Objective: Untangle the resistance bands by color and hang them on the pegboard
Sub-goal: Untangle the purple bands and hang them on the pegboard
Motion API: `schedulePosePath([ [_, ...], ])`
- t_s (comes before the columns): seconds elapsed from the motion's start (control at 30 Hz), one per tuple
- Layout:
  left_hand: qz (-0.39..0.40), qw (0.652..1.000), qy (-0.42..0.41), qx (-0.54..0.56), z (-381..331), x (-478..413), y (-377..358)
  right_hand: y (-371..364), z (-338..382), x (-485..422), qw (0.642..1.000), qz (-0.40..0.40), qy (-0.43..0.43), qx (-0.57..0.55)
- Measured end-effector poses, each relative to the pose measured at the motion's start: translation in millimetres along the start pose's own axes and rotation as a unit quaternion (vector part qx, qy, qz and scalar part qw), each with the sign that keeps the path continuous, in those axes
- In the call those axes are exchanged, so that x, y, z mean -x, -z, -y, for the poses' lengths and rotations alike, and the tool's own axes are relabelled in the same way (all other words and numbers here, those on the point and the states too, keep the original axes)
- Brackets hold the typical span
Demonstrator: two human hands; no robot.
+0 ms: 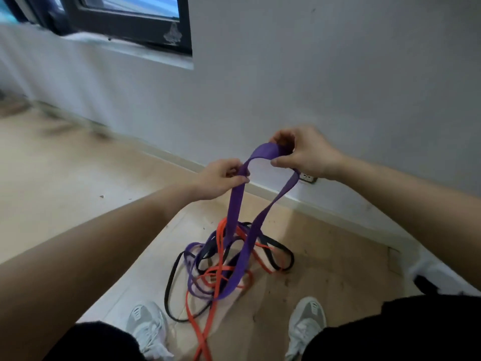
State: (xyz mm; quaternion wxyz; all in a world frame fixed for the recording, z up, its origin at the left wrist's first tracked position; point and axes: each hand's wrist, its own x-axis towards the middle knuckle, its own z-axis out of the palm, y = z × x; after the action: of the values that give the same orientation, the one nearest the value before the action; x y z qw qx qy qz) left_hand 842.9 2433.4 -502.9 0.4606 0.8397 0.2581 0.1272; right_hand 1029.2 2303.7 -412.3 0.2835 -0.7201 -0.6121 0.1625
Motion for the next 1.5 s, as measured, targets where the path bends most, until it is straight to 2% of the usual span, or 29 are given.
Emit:
schedulePosePath([
  [0.17, -0.030, 0.999, -0.027, 0.037, -66, 5, 43, 34, 28, 0, 0.993, -0.117, 0.018, 0.017],
  [0.33, -0.206, 0.969, -0.108, 0.086, -116, 3, 83, 82, 61, -6, 0.971, -0.224, 0.019, -0.082],
  [0.4, -0.198, 0.972, -0.110, 0.064, -116, 9, 77, 88, 65, -8, 0.975, -0.192, -0.012, -0.114],
  [0.53, 0.019, 0.999, -0.031, -0.035, -85, 20, 60, 58, 36, 8, 0.981, -0.058, -0.101, -0.156],
  [0.6, 0.064, 0.997, -0.009, -0.049, -74, 19, 59, 42, 16, 21, 0.969, 0.016, -0.140, -0.201],
  [0.67, 0.039, 0.998, 0.003, -0.056, -66, 14, 58, 34, 2, 25, 0.946, 0.073, -0.161, -0.273],
  [0.73, -0.002, 0.993, -0.006, -0.119, -61, 10, 55, 32, -5, 22, 0.939, 0.080, -0.155, -0.297],
  [0.8, -0.053, 0.982, -0.024, -0.182, -57, 6, 55, 27, -7, 15, 0.961, 0.075, -0.133, -0.230],
  [0.9, -0.097, 0.971, -0.048, -0.211, -57, 0, 58, 12, -6, 9, 0.985, 0.086, -0.109, -0.106],
  [1.0, -0.043, 0.977, -0.043, -0.206, -58, -3, 52, 6, -4, 2, 0.989, 0.042, -0.106, -0.097],
  [1.1, 0.025, 0.988, -0.038, -0.145, -57, -1, 47, 3, 1, -3, 0.992, 0.004, -0.086, -0.097],
  [1.2, 0.026, 0.997, -0.032, -0.066, -57, 0, 52, -1, 5, -4, 0.989, -0.016, -0.101, -0.105],
  [1.37, 0.067, 0.997, -0.022, -0.021, -57, 11, 63, 4, -5, -4, 0.961, 0.040, -0.148, -0.230],
  [1.5, 0.041, 0.999, -0.008, -0.008, -54, 14, 65, 10, 0, 0, 0.919, 0.060, -0.144, -0.361],
])
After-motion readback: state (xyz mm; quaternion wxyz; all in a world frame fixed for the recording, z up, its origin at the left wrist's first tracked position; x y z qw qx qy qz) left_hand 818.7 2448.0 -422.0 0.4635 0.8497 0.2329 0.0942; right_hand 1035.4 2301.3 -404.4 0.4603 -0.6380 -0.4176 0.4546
